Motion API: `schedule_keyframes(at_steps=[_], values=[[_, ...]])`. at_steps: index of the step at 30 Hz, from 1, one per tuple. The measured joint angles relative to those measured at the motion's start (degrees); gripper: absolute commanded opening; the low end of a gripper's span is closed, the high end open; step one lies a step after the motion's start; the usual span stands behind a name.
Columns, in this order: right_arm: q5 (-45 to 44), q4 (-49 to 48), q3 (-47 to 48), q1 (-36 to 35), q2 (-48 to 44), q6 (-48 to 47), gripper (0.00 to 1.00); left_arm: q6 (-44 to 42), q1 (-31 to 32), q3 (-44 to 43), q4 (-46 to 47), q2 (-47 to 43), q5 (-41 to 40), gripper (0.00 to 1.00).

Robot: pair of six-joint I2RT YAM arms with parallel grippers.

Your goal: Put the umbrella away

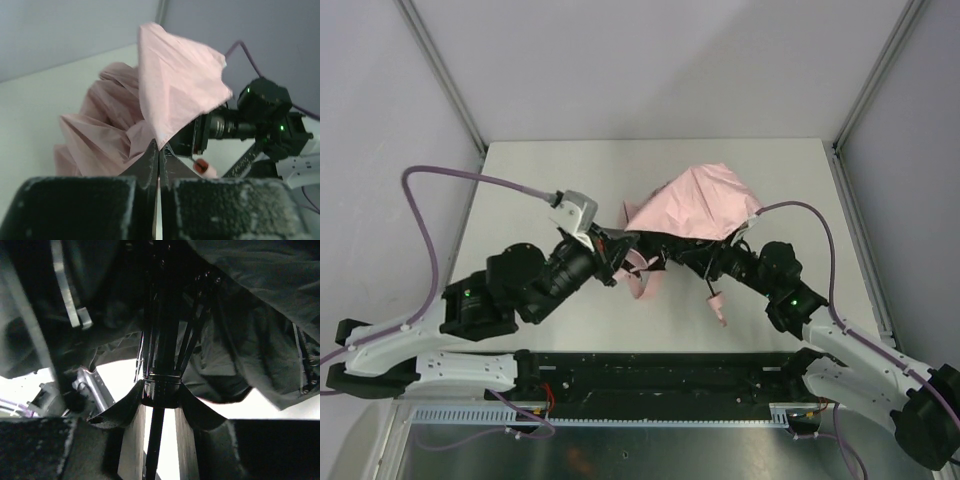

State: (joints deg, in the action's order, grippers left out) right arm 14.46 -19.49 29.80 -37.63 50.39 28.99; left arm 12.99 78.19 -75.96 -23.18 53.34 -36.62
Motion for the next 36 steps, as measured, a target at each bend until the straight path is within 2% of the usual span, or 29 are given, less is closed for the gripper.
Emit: schedule_keyframes(at_steps=[2, 3, 6, 7, 9, 11, 16, 21, 26, 31, 36], values=[[3.3, -1.0, -0.4, 0.6, -0.2, 0.2, 0.00, 1.7, -0.3, 3.5, 1.4, -1.0, 2.6, 0.12], [4.5, -1.5, -0.5, 0.9, -0.3, 0.2, 0.00, 2.4, -0.4, 4.9, 1.8, -1.3, 4.2, 0.23], [9.0, -2.8, -1.0, 2.2, -1.2, -0.1, 0.00, 4.3, -0.6, 8.2, 2.6, -1.4, 9.9, 0.65], [10.3, -3.6, -1.2, 2.9, -1.6, -0.2, 0.00, 4.8, -0.7, 9.0, 2.6, -1.7, 12.0, 0.75], [12.8, -5.5, -1.8, 4.7, -1.9, -0.3, 0.00, 5.1, -0.7, 10.2, 2.8, -2.7, 15.5, 0.89], [15.7, -7.6, -2.4, 7.3, -2.0, -0.4, 0.00, 5.2, -0.7, 11.5, 3.0, -4.9, 18.5, 0.95], [21.7, -10.7, -2.8, 11.8, -2.0, -1.9, 0.00, 3.9, -0.8, 14.0, 3.8, -14.9, 21.8, 0.99], [28.6, -14.2, -2.8, 14.9, -1.9, -2.3, 0.00, 4.2, -0.9, 15.0, 5.6, -23.3, 18.3, 0.99], [37.4, -20.1, -2.8, 16.5, -1.5, -1.0, 0.00, 10.1, -3.1, 14.2, 5.3, -19.5, 14.1, 0.99], [42.7, -25.5, -2.8, 16.9, -1.5, 2.7, 0.00, 16.7, -8.6, 14.8, 5.5, -12.7, 18.9, 0.99], [45.9, -31.0, -2.8, 17.2, -0.2, 7.6, 0.00, 18.6, -9.5, 18.7, 8.5, -11.3, 23.3, 0.99]])
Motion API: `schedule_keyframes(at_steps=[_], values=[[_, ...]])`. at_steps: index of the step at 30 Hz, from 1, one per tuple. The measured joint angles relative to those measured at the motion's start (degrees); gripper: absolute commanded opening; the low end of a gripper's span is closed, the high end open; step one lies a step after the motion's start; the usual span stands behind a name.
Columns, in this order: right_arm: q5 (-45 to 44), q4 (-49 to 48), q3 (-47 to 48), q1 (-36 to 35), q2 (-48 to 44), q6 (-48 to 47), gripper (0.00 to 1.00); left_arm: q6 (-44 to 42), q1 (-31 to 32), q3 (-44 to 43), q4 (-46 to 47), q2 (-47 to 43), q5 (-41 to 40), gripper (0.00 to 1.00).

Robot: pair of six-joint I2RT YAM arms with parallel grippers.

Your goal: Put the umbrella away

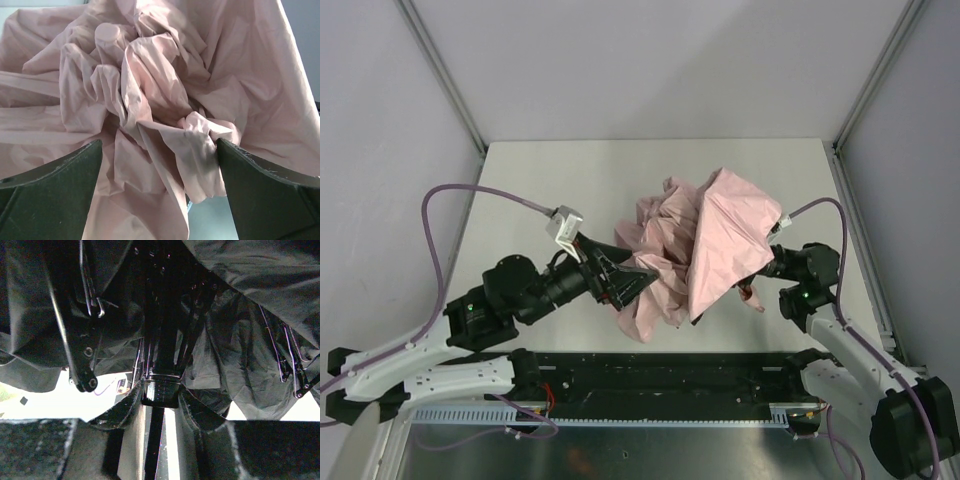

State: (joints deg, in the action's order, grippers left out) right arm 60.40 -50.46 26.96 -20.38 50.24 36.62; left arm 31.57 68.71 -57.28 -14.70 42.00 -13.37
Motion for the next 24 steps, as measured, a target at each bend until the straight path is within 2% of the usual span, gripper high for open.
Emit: schedule_keyframes(at_steps=[2, 4, 9, 11, 13, 14, 15, 19, 21, 24], values=[[1.5, -2.6, 0.0, 0.0, 1.2, 2.5, 0.00, 0.0, -0.6, 0.4, 1.4, 0.4, 1.2, 0.96], [2.8, -5.1, 0.0, -0.4, 2.4, 4.7, 0.00, 0.0, -1.8, 0.4, 3.8, 1.3, 2.7, 0.86], [5.4, -9.2, 0.0, -2.7, 4.2, 8.5, 0.00, 0.3, -6.1, -2.7, 8.2, 7.8, 8.7, 0.36], [6.1, -10.0, 0.0, -3.5, 4.4, 9.3, 0.00, 0.3, -7.8, -5.0, 9.8, 10.9, 10.6, 0.25], [6.4, -10.7, 0.0, -3.9, 4.4, 10.0, 0.00, 0.2, -9.0, -6.7, 11.3, 13.8, 11.9, 0.22], [6.7, -10.8, -0.1, -4.1, 4.5, 10.3, 0.00, 0.1, -9.3, -7.3, 11.9, 14.9, 12.7, 0.25], [7.0, -10.9, -0.2, -4.3, 4.6, 10.4, 0.00, 0.0, -9.3, -7.8, 12.5, 15.6, 13.8, 0.36], [7.6, -11.6, -0.7, -3.9, 4.7, 10.5, 0.00, -0.5, -9.3, -8.1, 12.8, 15.6, 16.9, 0.88], [7.6, -12.1, -0.7, -2.9, 5.1, 10.8, 0.00, -1.1, -9.3, -7.5, 12.1, 13.9, 18.2, 0.97], [7.7, -13.2, -0.7, -1.3, 6.0, 11.3, 0.00, -1.2, -9.3, -5.2, 10.1, 8.9, 18.5, 0.99]])
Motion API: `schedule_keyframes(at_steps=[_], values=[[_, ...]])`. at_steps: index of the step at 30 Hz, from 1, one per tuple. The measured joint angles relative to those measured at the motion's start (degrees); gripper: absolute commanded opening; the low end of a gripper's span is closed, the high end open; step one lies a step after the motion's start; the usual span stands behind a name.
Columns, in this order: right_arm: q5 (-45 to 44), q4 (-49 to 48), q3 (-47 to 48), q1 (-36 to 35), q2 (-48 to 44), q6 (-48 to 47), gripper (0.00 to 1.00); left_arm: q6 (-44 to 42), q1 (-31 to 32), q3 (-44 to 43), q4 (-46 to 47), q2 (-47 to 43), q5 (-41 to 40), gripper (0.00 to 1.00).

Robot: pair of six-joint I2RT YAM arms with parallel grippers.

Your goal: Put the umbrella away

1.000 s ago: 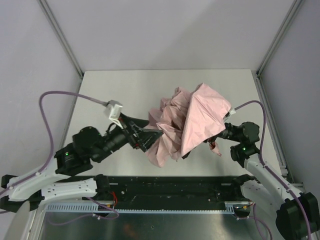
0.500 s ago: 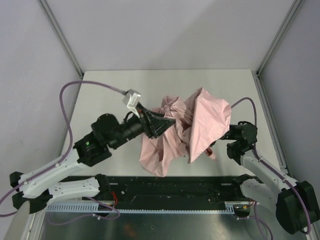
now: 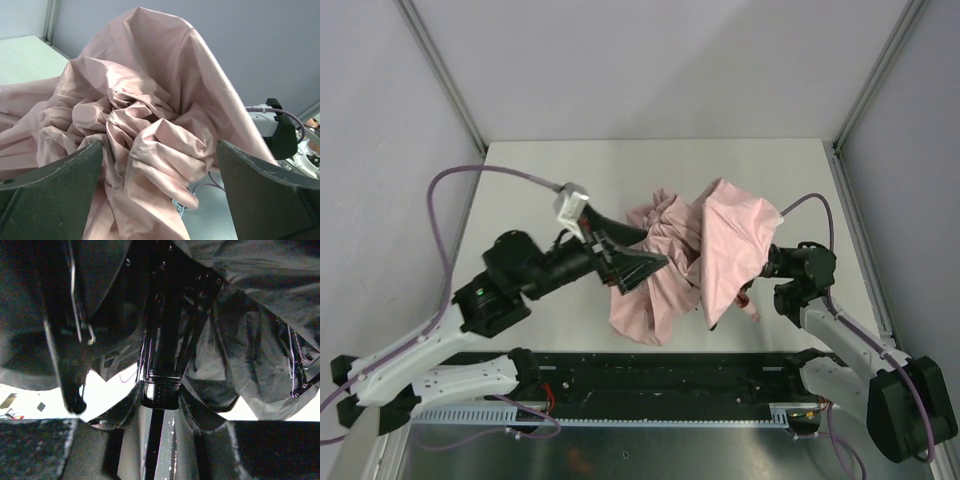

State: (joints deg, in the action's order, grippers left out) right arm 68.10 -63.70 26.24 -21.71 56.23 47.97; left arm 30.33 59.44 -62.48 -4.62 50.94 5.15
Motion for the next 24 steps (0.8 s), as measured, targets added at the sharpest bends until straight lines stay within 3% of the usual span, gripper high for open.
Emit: schedule_keyframes(at_steps=[10, 14, 24], values=[[0.5, -3.9, -0.1, 2.4, 1.3, 2.2, 0.00, 6.9, -0.2, 9.3, -7.4, -19.3, -11.2, 1.00], [0.5, -5.3, -0.1, 2.5, 2.1, 2.6, 0.00, 12.0, -0.2, 13.0, -10.4, -19.7, -15.5, 0.99], [-2.5, -6.2, -0.4, 3.7, 3.2, 2.7, 0.00, 22.0, -0.2, 16.2, -11.5, -16.1, -15.4, 1.00]])
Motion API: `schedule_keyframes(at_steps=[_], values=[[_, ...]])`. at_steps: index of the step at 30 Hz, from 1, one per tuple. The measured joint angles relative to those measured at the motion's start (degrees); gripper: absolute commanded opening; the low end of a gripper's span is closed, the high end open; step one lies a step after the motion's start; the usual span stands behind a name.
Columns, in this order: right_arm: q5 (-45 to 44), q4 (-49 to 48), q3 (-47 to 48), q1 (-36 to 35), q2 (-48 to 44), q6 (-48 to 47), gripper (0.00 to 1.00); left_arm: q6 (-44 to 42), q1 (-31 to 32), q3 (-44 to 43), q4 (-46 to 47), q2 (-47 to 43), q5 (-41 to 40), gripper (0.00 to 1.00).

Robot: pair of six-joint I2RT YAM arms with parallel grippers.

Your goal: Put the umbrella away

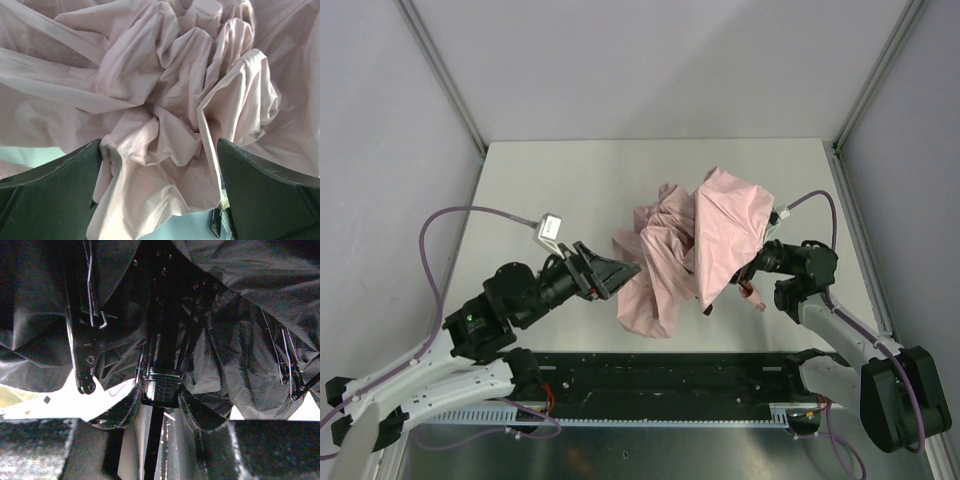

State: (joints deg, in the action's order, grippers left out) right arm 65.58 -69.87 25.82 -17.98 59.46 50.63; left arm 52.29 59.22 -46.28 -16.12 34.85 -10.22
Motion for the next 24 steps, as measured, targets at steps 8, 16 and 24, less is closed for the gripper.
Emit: schedule_keyframes(at_steps=[8, 16, 24], values=[[-0.8, -1.9, -0.2, 0.0, 1.1, 1.4, 0.00, -0.9, -0.1, 1.0, 13.3, 4.0, 3.2, 0.99], [-1.3, -1.2, -0.4, -1.2, 0.5, 1.0, 0.00, -3.1, -0.2, -0.2, 24.8, 11.0, 5.0, 0.99], [-2.0, 3.3, -0.6, -3.3, -2.4, -2.4, 0.00, -5.0, -0.2, -2.9, 27.2, 15.2, 3.7, 0.99]])
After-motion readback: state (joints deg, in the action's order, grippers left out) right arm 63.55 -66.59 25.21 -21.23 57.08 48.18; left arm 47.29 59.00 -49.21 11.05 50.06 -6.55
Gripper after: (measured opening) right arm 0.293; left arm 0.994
